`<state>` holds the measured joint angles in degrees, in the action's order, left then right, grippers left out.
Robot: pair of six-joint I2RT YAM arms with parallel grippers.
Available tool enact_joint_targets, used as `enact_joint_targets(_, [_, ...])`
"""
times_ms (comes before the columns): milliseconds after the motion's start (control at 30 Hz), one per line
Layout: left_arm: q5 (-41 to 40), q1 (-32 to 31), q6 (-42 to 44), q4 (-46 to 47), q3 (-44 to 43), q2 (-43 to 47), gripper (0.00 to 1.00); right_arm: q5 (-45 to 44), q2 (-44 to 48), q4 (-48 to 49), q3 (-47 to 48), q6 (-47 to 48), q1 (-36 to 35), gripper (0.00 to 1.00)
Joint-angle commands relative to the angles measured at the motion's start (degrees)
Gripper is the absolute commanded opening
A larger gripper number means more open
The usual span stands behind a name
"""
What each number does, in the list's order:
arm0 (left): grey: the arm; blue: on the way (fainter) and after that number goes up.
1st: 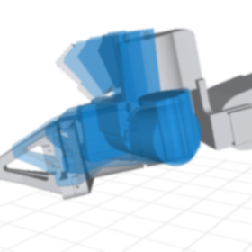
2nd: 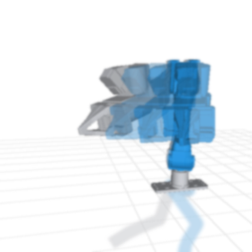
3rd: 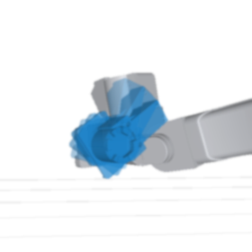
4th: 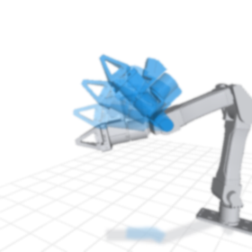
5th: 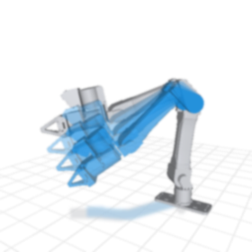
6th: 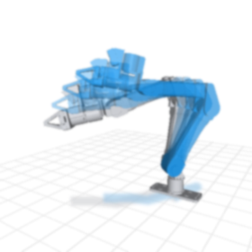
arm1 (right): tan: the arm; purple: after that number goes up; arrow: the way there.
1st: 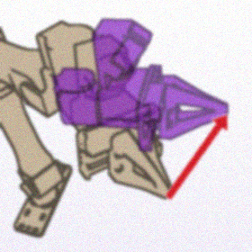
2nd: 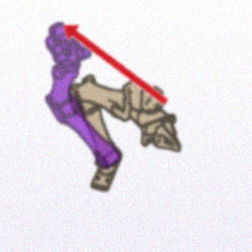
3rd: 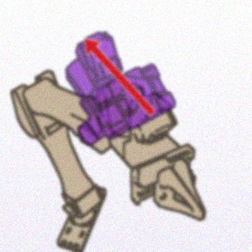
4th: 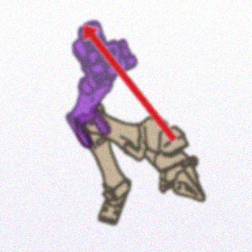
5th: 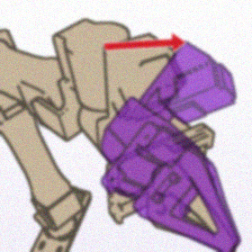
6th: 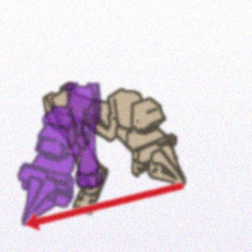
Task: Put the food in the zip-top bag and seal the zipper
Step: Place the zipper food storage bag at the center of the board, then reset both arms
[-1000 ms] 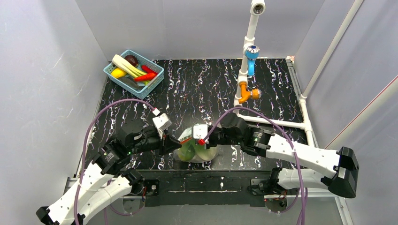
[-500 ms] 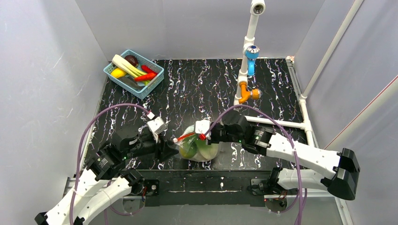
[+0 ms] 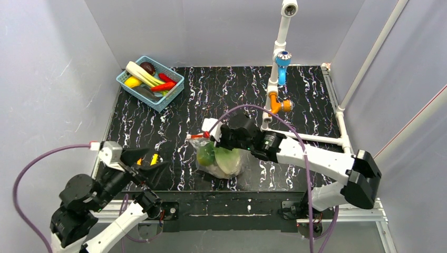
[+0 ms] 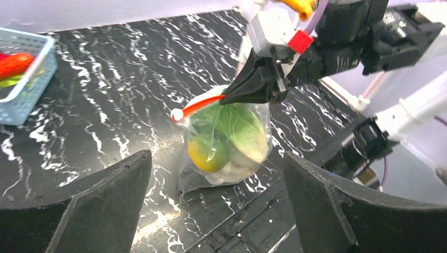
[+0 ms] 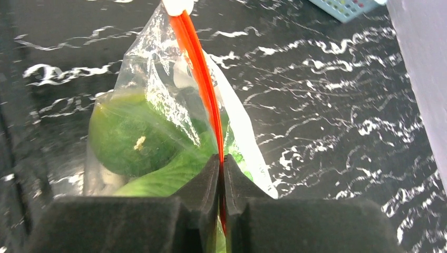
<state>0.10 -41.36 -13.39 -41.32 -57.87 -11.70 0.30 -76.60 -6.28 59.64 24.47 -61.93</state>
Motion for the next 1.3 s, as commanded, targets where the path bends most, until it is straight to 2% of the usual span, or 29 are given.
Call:
enact_joint_targets(0, [-11.2,-0.1,-4.5,-7.4,-4.0,0.9,0.94,-11.7,-5.4,-0.8,7.0,-4.8,0.0,0.13])
enact_joint_targets(67, [-11.6,-0.1,-5.2,-7.6,-5.0,1.5,0.94,-16.0,-9.0,-2.7,10.4,-5.0,0.0,0.22])
enact_joint_targets(133, [-11.4,-0.1,-5.7,-7.3,-5.3,2.2,0.94,-20.3,-12.2,-4.6,13.7,-4.9,0.1,0.44])
enact_joint_targets(167, [-11.3,-0.1,-6.0,-7.0,-5.4,2.4,0.94,-21.8,-13.6,-5.6,15.4,-4.5,0.1,0.51])
enact_joint_targets(367, [-10.5,0.0,-6.9,-6.8,-5.4,2.7,0.95,-27.3,-14.6,-8.5,21.1,-4.2,0.1,0.77])
enact_joint_targets(500, [-10.1,-0.1,-6.9,-6.1,-5.1,2.7,0.95,-24.4,-8.5,-8.5,19.2,-6.4,0.0,0.87])
enact_joint_targets(567, [-10.1,-0.1,-6.9,-5.8,-5.2,2.6,0.95,-21.7,-4.2,-8.4,17.0,-8.1,0.0,0.96])
enact_joint_targets(633, [-9.7,-0.1,-6.7,-5.4,-5.7,2.4,0.95,-19.8,5.4,-6.4,10.6,-11.8,0.0,0.98])
enact_joint_targets(700, [-10.1,-0.1,-7.0,-5.2,-6.1,2.4,0.95,-18.5,22.8,-1.2,0.3,-16.5,-0.1,0.98])
enact_joint_targets(767, [-11.2,-0.1,-8.0,-4.4,-6.5,2.7,0.98,-18.9,35.3,-0.4,-3.4,-19.2,0.0,0.98])
enact_joint_targets(833, [-12.0,-0.1,-8.6,-2.5,-6.1,3.9,0.98,-24.8,42.4,-1.9,-3.4,-19.8,-0.1,0.98])
enact_joint_targets(900, [-12.5,-0.1,-8.8,-1.7,-6.4,5.0,0.98,-32.3,44.3,-4.1,-1.4,-22.1,-0.1,0.98])
enact_joint_targets(933, [-12.7,-0.1,-8.4,-1.4,-6.7,5.3,0.98,-39.0,43.8,-6.2,0.6,-24.7,-0.1,0.98])
enact_joint_targets(1000, [-12.9,-0.1,-7.5,-1.5,-7.9,4.9,0.98,-46.1,41.2,-11.3,5.1,-28.4,0.0,0.98])
enact_joint_targets(1167, [-12.7,-0.1,-7.0,-1.6,-8.2,4.3,0.98,-46.2,41.1,-11.3,5.5,-30.2,-0.1,0.98])
enact_joint_targets(1267, [-12.6,-0.1,-7.2,-1.5,-7.9,4.6,0.98,-46.1,43.5,-7.3,3.3,-30.4,-0.1,0.98])
